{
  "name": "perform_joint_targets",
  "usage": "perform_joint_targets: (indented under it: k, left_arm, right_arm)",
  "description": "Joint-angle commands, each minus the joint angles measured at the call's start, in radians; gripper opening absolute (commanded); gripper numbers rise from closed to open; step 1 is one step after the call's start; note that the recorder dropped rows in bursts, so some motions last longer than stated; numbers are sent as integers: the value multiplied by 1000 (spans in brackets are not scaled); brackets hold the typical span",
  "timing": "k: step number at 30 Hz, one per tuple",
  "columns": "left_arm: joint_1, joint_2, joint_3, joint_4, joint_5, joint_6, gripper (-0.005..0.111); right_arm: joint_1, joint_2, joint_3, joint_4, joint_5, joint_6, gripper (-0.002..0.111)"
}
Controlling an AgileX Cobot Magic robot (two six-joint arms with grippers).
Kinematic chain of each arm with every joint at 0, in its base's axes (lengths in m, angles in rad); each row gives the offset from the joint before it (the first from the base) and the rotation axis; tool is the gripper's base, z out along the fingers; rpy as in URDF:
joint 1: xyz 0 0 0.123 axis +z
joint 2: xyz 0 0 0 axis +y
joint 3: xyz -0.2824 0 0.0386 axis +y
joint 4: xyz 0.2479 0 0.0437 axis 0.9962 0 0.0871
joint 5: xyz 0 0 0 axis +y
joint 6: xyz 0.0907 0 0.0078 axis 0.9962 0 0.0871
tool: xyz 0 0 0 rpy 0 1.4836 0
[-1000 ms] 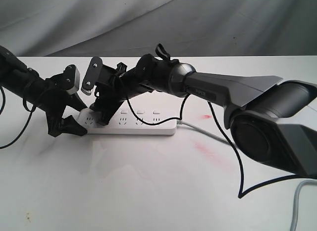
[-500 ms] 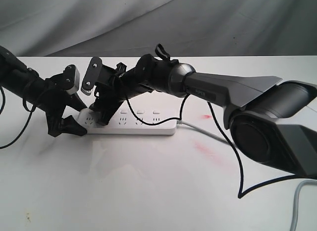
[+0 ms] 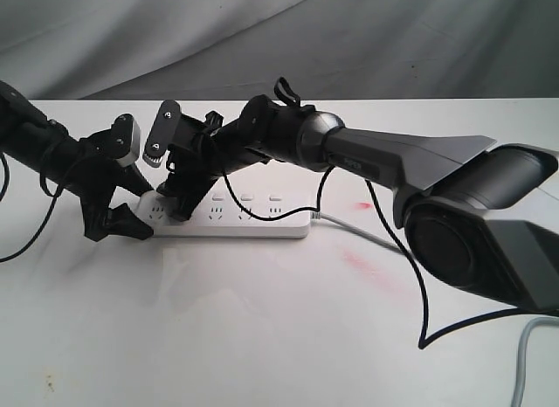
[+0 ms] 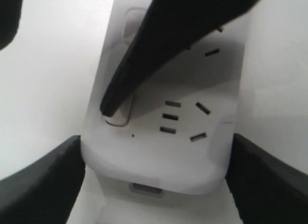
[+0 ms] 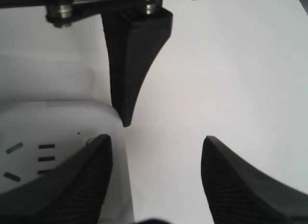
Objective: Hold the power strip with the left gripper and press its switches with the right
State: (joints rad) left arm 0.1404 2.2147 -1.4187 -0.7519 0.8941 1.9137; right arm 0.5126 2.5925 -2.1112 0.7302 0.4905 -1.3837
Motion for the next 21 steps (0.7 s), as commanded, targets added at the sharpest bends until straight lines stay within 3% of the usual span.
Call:
perform_joint_targets:
  k: [1, 21]
  left_arm:
    - [0, -2, -5, -6, -3, 4, 57]
    - [0, -2, -5, -6, -3, 0, 57]
  right_arm:
    - [23, 59, 21, -36, 96, 0, 53]
    - [25, 60, 21, -25, 103, 22, 53]
